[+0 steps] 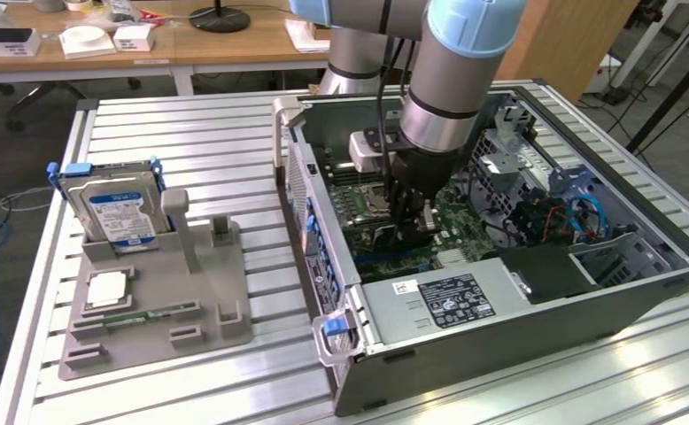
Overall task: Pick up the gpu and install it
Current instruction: 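Insert the gpu into the slot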
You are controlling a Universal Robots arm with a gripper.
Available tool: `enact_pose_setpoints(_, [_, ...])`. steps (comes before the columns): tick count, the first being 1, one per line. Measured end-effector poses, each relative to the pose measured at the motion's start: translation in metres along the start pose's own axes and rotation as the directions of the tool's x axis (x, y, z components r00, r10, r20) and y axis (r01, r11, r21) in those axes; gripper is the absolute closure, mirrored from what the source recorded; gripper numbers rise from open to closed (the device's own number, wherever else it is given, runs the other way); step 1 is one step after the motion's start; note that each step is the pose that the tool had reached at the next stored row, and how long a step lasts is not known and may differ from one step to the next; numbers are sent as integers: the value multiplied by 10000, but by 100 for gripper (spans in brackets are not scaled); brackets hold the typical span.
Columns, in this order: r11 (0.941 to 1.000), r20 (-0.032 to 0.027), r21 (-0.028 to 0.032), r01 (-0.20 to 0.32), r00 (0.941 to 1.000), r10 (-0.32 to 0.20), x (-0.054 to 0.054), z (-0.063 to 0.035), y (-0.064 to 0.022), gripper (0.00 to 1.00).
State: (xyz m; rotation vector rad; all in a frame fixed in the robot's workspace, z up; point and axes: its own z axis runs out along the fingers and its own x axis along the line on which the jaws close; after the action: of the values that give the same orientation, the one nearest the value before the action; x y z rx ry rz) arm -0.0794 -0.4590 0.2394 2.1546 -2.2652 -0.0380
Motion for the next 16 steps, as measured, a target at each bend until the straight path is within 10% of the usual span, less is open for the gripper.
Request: enact_pose_setpoints(16, [10000, 23, 4, 3, 10000, -3, 2, -45, 3, 74])
